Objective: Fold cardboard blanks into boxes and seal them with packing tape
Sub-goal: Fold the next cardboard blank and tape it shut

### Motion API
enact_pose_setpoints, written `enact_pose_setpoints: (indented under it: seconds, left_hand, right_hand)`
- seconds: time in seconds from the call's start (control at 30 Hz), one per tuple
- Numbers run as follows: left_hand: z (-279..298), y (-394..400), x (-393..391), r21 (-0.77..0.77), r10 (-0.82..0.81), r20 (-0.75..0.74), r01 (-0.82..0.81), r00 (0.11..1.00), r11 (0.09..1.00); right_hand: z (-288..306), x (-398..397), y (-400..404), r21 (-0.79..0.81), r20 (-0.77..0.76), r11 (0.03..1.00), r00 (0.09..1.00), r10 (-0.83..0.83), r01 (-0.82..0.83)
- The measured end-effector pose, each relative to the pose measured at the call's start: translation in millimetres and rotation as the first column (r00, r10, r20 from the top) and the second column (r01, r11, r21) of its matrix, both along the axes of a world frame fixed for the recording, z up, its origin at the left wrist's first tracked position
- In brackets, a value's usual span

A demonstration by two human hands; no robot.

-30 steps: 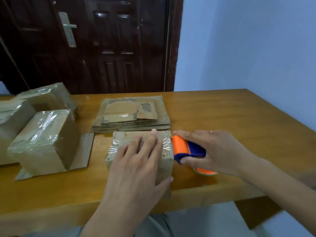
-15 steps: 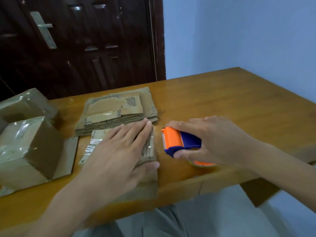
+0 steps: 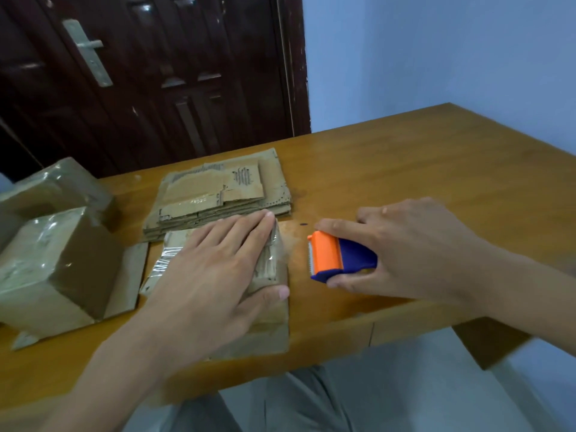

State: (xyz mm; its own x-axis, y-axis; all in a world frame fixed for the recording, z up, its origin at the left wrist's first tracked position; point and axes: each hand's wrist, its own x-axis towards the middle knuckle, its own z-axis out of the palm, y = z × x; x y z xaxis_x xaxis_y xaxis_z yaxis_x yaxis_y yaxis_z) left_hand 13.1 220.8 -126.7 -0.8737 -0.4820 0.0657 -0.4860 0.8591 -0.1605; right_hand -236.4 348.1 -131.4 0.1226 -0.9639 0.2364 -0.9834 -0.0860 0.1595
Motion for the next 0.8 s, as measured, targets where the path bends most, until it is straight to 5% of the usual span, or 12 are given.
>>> enact_pose_setpoints:
  seconds: [0.3,0.5,0.7,0.8]
  left_hand:
    - [-1.6,2.4,-1.3,-0.070,0.016,-0.024,-0.018,1.000,0.997]
    - [-2.3,1.3,-1.7,-0.033,0.017,-0.038,-0.018,0.999,0.999]
    - [-2.8,-2.8,-1.2,-0.012,0.011,-0.032,-0.011,0.999,1.000]
    - [-0.9,-0.1,-1.7,-0.013,0.031,-0.033,-0.032,0.999,0.999]
  right_hand:
    - [9.2,28.6,-25.5,0.129,-0.039,0.992,0.999,-0.005,0.010]
    - [38.5,41.8,-45.5,0.197,-0.220,0.980,0.973,0.067,-0.023]
    - [49.0,66.8,-55.7,0.168,-0.494,0.982,0.854,0.162,-0.089]
    - [30.2,72.6,-55.6,0.193,-0.494,0.981,0.861,0.123,-0.030]
